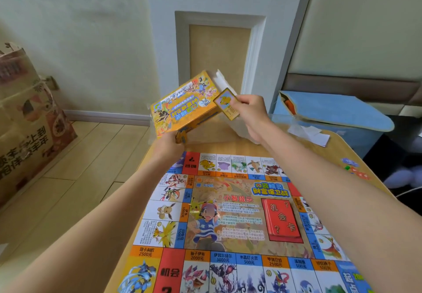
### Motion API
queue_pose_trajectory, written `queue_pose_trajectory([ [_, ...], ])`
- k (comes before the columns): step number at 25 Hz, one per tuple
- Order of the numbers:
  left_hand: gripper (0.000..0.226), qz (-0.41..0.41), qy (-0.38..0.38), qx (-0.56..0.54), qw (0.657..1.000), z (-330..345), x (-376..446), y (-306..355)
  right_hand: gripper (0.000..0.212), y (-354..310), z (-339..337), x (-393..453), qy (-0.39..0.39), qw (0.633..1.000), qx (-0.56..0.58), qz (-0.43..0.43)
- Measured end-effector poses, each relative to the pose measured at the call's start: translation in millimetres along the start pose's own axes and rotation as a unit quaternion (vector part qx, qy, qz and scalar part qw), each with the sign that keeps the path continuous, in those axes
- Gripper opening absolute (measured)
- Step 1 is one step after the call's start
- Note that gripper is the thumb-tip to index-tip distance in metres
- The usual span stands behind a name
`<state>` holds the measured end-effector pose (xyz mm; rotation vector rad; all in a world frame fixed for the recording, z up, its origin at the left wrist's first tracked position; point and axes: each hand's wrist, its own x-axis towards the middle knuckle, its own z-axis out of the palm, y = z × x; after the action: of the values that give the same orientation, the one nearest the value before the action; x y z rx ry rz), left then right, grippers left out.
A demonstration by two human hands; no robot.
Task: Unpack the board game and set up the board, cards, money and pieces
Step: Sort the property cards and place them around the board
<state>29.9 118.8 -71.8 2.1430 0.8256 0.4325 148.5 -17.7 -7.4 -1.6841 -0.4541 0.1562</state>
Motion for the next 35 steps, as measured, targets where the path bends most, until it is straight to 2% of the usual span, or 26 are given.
queue_pose_trajectory([
  [3, 0.013, 0.018, 0.005, 0.017, 1.000, 5, -4, 10, 0.015, -12, -19, 9, 0.039, 0.994, 0.101, 0.014],
  [6, 0.016, 0.045, 0.016, -0.021, 0.999, 6, 0, 22, 0.024, -18, -43, 22, 0.121, 0.978, 0.166, 0.022],
  [9, 0.015, 0.071, 0.008, -0.039, 0.997, 9, 14, 46, 0.021, -8, -76, 28, 0.196, 0.959, 0.199, 0.050],
  [11, 0.013, 0.070, -0.021, -0.001, 0.997, 11, 17, 60, 0.006, 0, -97, 25, 0.257, 0.932, 0.243, 0.083],
  [14, 0.018, 0.023, -0.083, 0.008, 0.996, 11, 11, 58, 0.012, 21, -117, 17, 0.337, 0.878, 0.309, 0.139],
  [16, 0.018, -0.020, -0.153, 0.003, 0.988, 15, 5, 45, 0.013, 37, -122, 15, 0.347, 0.873, 0.296, 0.174],
  [17, 0.013, -0.037, -0.180, -0.002, 0.983, 17, 2, 38, 0.023, 44, -122, 15, 0.346, 0.879, 0.267, 0.190],
  [19, 0.009, -0.047, -0.196, -0.029, 0.979, 20, -2, 24, 0.024, 55, -122, 15, 0.319, 0.902, 0.199, 0.213],
  [21, 0.016, -0.038, -0.196, -0.080, 0.977, 21, -4, 14, 0.008, 60, -126, 16, 0.279, 0.927, 0.128, 0.217],
  [22, 0.018, -0.034, -0.193, -0.095, 0.976, 21, -5, 11, 0.018, 59, -130, 13, 0.265, 0.937, 0.079, 0.211],
  [24, 0.020, -0.025, -0.172, -0.089, 0.981, 21, -8, 10, 0.023, 55, -146, 6, 0.250, 0.949, -0.078, 0.177],
  [26, 0.020, -0.015, -0.149, -0.079, 0.986, 21, -12, 15, 0.022, 50, -160, -6, 0.161, 0.952, -0.225, 0.132],
  [27, 0.020, -0.013, -0.144, -0.082, 0.986, 21, -14, 18, 0.019, 47, -166, -14, 0.080, 0.944, -0.300, 0.108],
  [29, 0.023, -0.006, -0.148, -0.076, 0.986, 21, -19, 26, 0.019, 43, -170, -32, -0.068, 0.895, -0.435, 0.074],
  [30, 0.025, -0.002, -0.156, -0.065, 0.986, 21, -23, 29, 0.020, 43, -169, -40, -0.115, 0.870, -0.476, 0.063],
  [32, 0.025, 0.003, -0.176, -0.046, 0.983, 22, -32, 35, 0.022, 46, -164, -51, -0.170, 0.847, -0.501, 0.049],
  [35, 0.011, -0.007, -0.198, -0.034, 0.980, 25, -43, 38, 0.025, 54, -164, -62, -0.179, 0.842, -0.507, 0.042],
])
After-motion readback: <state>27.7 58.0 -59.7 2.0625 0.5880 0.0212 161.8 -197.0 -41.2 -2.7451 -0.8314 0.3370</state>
